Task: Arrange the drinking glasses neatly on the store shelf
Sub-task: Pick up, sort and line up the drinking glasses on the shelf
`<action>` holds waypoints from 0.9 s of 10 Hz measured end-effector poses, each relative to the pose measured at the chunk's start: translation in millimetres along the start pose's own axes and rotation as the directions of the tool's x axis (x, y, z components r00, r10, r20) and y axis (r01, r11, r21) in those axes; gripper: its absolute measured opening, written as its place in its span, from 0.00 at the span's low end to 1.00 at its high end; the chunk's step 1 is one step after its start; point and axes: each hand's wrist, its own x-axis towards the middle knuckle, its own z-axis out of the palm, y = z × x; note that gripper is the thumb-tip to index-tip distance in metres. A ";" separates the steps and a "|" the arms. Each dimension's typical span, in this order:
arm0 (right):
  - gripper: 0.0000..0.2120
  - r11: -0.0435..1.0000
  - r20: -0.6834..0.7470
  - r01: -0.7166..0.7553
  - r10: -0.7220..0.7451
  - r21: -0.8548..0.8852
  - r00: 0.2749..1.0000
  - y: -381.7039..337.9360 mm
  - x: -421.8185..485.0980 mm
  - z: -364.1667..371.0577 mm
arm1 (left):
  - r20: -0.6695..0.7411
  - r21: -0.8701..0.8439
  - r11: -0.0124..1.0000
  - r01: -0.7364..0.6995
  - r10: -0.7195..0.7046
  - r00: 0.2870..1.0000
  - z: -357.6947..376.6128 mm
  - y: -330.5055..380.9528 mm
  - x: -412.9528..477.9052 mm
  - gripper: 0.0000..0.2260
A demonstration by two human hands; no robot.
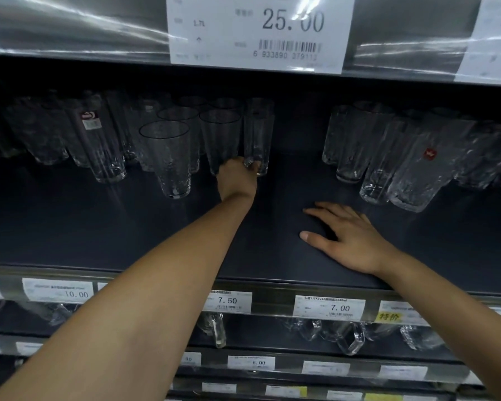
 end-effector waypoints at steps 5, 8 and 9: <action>0.32 1.000 -0.003 0.006 -0.006 0.007 1.000 0.0 -0.1 0.2 | -0.002 0.027 0.999 0.018 -0.018 1.000 0.5 -0.6 2.2 0.13; 0.31 1.000 -0.009 0.004 -0.004 0.003 1.000 0.2 0.3 0.8 | -0.011 0.062 0.998 0.032 -0.031 0.999 2.0 1.0 3.3 0.13; 0.31 1.000 -0.008 0.003 -0.003 0.004 1.000 0.7 0.4 1.0 | -0.015 0.091 0.995 0.037 -0.036 0.999 2.1 2.8 2.8 0.13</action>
